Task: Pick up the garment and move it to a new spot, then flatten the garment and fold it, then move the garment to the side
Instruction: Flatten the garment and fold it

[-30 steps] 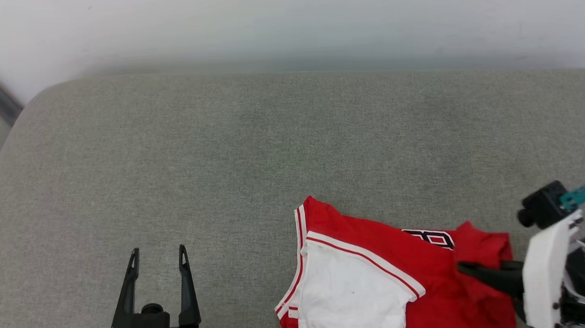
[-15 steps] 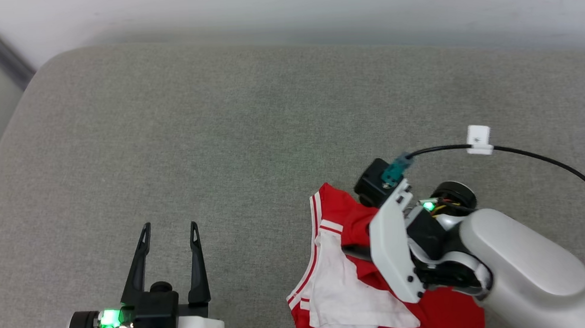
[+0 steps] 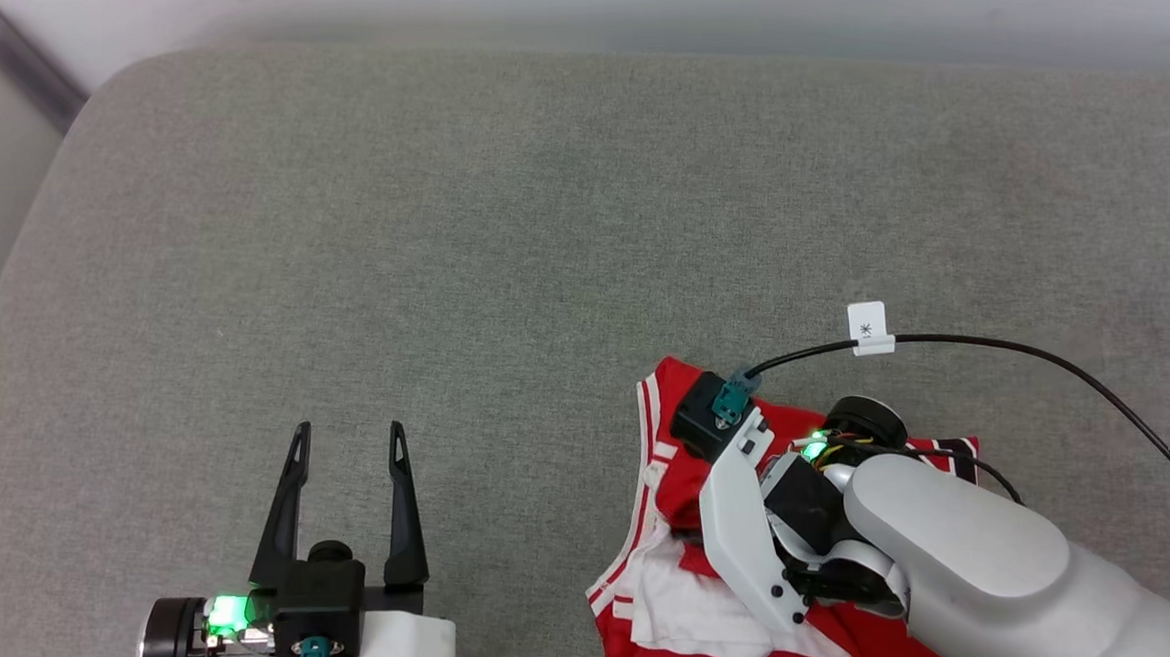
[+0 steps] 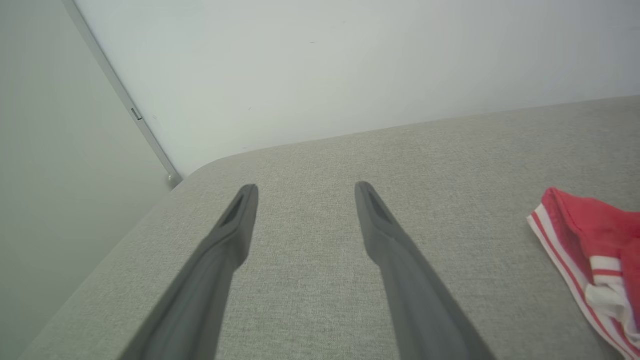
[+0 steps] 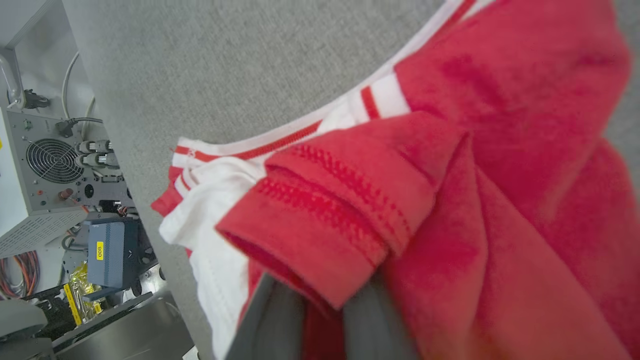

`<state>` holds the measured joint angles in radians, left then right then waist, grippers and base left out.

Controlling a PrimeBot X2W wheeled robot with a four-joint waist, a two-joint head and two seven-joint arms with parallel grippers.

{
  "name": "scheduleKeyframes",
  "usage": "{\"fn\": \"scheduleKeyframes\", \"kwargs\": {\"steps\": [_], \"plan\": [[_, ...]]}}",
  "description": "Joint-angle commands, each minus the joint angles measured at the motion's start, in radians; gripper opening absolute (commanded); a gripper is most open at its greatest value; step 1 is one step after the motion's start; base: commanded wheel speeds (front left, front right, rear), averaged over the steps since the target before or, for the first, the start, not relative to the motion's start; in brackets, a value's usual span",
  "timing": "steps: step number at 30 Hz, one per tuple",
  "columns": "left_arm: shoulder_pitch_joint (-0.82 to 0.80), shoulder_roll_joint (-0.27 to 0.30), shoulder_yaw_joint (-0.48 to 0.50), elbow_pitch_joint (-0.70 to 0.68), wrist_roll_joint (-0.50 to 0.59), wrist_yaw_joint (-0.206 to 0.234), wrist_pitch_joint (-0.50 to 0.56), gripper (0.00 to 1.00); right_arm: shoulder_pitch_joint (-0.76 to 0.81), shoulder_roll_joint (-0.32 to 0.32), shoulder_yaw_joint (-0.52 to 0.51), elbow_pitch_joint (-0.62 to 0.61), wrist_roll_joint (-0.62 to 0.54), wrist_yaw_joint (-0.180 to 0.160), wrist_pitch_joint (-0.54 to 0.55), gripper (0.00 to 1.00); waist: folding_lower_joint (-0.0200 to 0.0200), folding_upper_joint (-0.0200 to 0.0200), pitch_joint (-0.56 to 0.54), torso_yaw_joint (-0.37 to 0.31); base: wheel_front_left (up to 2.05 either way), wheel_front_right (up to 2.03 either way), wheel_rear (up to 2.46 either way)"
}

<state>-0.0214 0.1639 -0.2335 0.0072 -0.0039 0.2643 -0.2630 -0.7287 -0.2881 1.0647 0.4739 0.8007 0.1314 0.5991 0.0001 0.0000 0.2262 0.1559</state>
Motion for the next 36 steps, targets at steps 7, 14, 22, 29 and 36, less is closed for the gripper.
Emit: {"fn": "scheduleKeyframes", "kwargs": {"steps": [7,14,22,29,36], "plan": [[0.028,0.019,0.014,0.010,-0.001,0.008,-0.002,1.00,-0.039,-0.094,-0.026,-0.107,-0.020,-0.001,-0.259,1.00,-0.0001,0.0000,-0.064,-0.038,0.00,0.00,0.00],[0.050,0.032,0.029,0.001,-0.002,0.006,-0.002,1.00,0.009,-0.172,-0.222,-0.150,-0.128,-0.001,-0.519,1.00,-0.0001,0.0000,-0.103,-0.075,0.00,0.00,0.00],[0.078,0.034,0.029,-0.014,-0.003,0.003,-0.002,1.00,0.222,-0.123,-0.622,-0.159,-0.402,-0.001,-0.831,1.00,-0.0001,0.0000,-0.143,-0.111,0.00,0.00,0.00],[0.090,0.030,0.029,-0.021,-0.010,-0.010,-0.002,1.00,0.469,0.015,-0.919,-0.300,-0.550,-0.001,-0.864,1.00,-0.0001,0.0000,-0.160,-0.121,0.00,0.00,0.00],[0.102,0.033,0.044,-0.033,-0.017,-0.023,-0.002,1.00,0.687,0.141,-1.069,-0.457,-0.610,-0.001,-0.863,1.00,-0.0001,0.0000,-0.177,-0.121,0.00,0.00,0.00]]}}
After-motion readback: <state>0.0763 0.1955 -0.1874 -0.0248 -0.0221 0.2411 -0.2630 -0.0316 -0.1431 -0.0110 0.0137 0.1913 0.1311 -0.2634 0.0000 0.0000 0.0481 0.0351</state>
